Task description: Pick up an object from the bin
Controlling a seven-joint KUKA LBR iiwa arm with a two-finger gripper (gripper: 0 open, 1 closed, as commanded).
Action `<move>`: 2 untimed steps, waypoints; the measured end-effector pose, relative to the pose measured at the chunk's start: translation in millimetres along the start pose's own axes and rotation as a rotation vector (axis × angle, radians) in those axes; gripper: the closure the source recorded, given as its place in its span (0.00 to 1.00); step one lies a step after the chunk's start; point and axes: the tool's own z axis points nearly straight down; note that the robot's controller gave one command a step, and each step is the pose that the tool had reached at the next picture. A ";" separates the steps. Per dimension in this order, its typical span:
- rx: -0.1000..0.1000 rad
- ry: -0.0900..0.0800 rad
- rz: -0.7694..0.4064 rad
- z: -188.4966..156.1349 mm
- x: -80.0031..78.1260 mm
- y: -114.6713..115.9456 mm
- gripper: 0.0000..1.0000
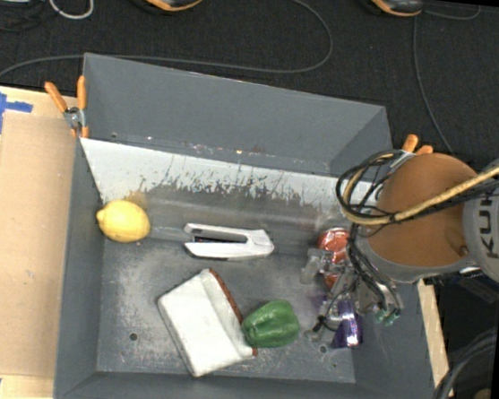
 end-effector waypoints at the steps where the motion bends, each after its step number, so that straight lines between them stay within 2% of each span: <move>1: 0.000 -0.001 0.001 0.5 -0.1 0.2 0.00; 2: -0.003 0.008 0.021 69.7 4.9 43.2 0.00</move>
Offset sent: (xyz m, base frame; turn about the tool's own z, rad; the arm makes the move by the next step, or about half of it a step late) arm -0.0033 0.0407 -0.0667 0.0231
